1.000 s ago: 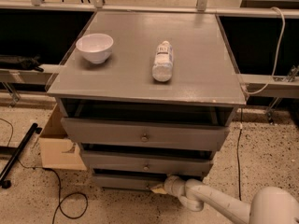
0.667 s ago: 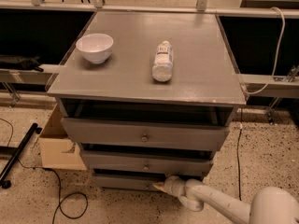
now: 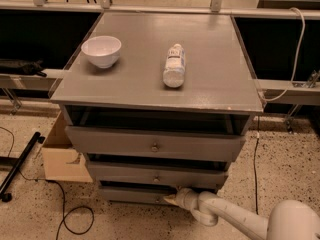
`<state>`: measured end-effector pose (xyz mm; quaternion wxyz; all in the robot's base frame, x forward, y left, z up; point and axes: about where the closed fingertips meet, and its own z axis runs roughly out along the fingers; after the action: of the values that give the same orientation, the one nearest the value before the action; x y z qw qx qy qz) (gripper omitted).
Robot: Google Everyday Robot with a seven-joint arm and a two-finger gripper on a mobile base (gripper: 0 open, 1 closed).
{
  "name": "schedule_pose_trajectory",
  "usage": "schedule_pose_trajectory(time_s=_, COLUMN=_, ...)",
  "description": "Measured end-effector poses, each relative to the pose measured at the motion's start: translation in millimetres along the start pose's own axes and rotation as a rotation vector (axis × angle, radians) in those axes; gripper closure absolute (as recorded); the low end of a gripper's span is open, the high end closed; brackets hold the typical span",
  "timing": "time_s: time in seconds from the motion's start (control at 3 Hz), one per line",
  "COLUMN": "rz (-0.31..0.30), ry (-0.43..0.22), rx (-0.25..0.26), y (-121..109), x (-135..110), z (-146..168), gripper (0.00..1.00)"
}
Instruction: Open bottom drawer
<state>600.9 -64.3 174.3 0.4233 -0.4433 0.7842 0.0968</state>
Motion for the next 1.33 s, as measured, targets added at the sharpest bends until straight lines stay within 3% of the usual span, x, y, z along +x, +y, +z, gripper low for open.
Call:
schedule_pose_trajectory(time_s=0.67, rz=-0.006, ry=0.007, rx=-0.007, y=-0.5, x=-0.3, z=1.0, gripper=1.0)
schedule_pose_trajectory(time_s=1.33, rz=0.035, ry=0.001, rx=-0.014, y=3.4, x=6.0, z=-11.6, gripper=1.0)
